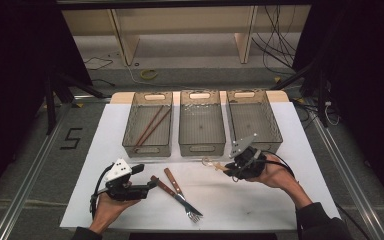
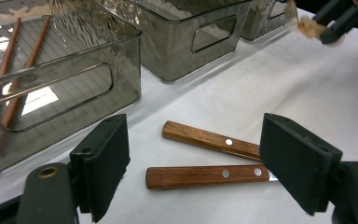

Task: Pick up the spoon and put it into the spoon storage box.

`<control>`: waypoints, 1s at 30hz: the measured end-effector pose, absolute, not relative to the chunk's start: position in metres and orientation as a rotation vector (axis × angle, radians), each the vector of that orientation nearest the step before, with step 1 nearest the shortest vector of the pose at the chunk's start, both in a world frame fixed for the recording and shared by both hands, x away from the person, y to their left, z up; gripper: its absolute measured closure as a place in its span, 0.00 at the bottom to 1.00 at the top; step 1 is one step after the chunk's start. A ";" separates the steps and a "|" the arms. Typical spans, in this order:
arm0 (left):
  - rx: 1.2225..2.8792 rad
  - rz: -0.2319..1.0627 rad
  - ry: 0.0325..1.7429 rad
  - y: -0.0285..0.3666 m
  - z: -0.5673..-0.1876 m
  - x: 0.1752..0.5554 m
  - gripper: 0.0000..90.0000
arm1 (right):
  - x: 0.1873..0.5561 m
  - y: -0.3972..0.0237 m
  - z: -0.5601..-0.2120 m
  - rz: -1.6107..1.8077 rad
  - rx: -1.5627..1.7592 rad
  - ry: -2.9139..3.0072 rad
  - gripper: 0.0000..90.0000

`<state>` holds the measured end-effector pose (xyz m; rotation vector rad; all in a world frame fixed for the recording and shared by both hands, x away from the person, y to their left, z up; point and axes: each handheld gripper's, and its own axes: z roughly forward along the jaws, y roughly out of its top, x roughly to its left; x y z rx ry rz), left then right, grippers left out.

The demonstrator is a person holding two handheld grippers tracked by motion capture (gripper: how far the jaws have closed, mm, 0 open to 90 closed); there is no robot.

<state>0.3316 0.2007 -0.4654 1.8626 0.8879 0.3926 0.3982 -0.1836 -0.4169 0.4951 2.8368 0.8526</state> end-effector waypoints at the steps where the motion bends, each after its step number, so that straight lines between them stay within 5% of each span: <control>1: 1.857 0.395 0.889 0.201 -0.465 0.331 0.26 | 0.400 -0.183 -0.415 0.876 0.535 2.816 0.85; 30: 1.828 0.414 0.888 0.203 -0.466 0.329 0.25 | 0.472 -0.140 -0.383 1.069 1.043 2.508 0.85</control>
